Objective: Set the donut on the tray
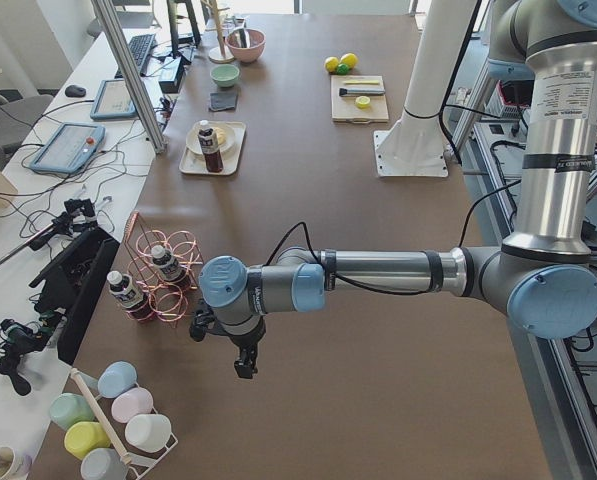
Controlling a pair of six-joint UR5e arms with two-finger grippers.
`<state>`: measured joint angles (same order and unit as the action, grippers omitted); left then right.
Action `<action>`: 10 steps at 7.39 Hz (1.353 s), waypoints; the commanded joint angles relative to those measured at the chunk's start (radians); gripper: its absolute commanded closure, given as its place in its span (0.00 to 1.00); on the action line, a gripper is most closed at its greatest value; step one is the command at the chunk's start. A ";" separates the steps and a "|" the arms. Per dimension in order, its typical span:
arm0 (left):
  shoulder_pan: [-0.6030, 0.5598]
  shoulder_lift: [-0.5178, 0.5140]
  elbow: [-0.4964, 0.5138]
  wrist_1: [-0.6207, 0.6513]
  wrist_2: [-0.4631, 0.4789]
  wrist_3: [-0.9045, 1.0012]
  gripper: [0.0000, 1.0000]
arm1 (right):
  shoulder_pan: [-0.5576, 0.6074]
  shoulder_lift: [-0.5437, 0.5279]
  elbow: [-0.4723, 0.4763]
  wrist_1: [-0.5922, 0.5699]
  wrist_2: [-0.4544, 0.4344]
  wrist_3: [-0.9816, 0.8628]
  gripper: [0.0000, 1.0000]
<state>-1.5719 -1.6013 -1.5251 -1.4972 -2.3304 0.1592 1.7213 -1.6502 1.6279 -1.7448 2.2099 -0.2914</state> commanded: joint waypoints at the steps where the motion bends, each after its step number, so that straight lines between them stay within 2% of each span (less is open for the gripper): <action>1: 0.000 0.001 -0.007 0.018 0.000 -0.001 0.01 | 0.000 -0.002 -0.002 -0.001 0.011 0.000 0.00; 10: -0.025 0.015 -0.003 0.011 -0.007 -0.001 0.01 | 0.000 -0.003 -0.002 0.001 0.034 0.000 0.00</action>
